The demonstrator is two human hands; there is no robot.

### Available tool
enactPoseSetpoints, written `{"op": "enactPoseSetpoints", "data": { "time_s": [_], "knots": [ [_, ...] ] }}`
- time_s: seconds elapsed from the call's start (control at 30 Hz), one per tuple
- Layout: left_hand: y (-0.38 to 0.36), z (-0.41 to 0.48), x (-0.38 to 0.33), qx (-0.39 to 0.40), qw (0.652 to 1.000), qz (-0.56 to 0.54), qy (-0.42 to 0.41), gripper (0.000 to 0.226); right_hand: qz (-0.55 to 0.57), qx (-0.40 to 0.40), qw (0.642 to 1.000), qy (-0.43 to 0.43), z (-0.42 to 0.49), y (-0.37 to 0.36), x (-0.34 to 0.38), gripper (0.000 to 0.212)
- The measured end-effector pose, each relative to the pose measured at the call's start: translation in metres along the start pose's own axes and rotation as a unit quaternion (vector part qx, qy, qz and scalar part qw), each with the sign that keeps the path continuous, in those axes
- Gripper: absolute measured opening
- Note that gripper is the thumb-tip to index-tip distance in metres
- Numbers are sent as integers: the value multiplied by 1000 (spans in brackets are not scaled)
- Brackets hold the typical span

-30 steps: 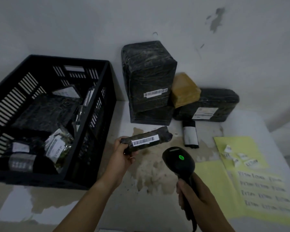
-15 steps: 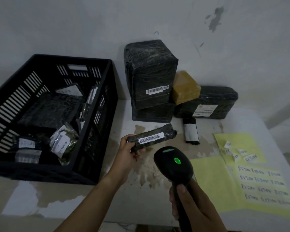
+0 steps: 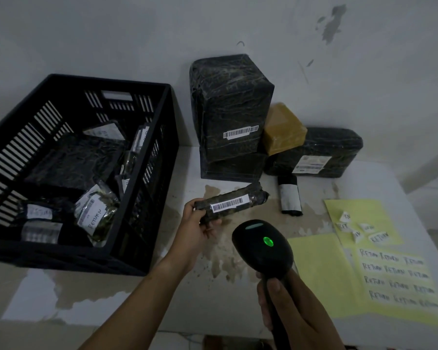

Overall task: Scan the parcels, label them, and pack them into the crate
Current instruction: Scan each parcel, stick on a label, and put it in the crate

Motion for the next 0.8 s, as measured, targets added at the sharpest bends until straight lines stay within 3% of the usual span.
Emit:
{"op": "enactPoseSetpoints", "data": {
  "time_s": [0.27, 0.47, 0.57, 0.8],
  "knots": [
    [3, 2, 1, -7, 1000, 12, 7, 23, -9, 8, 1000, 17, 1, 3, 1, 62],
    [0, 1, 3, -15, 1000, 17, 10, 23, -38, -10, 998, -39, 26, 14, -12, 45],
    [1, 0, 3, -22, 999, 23, 10, 21, -124, -25, 989, -72, 61, 30, -41, 37],
    [4, 4, 1, -49, 998, 19, 16, 19, -278, -62, 955, -78, 158, 60, -108, 57]
  ]
}}
Point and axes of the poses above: each hand's wrist, its own z-axis towards the middle knuckle, its own y-axis out of the back of the hand, x = y × z, the point moved 1 cm from there along z, towards the middle knuckle, and after that the axes turned 5 degrees about z, right-handed, at the moved point
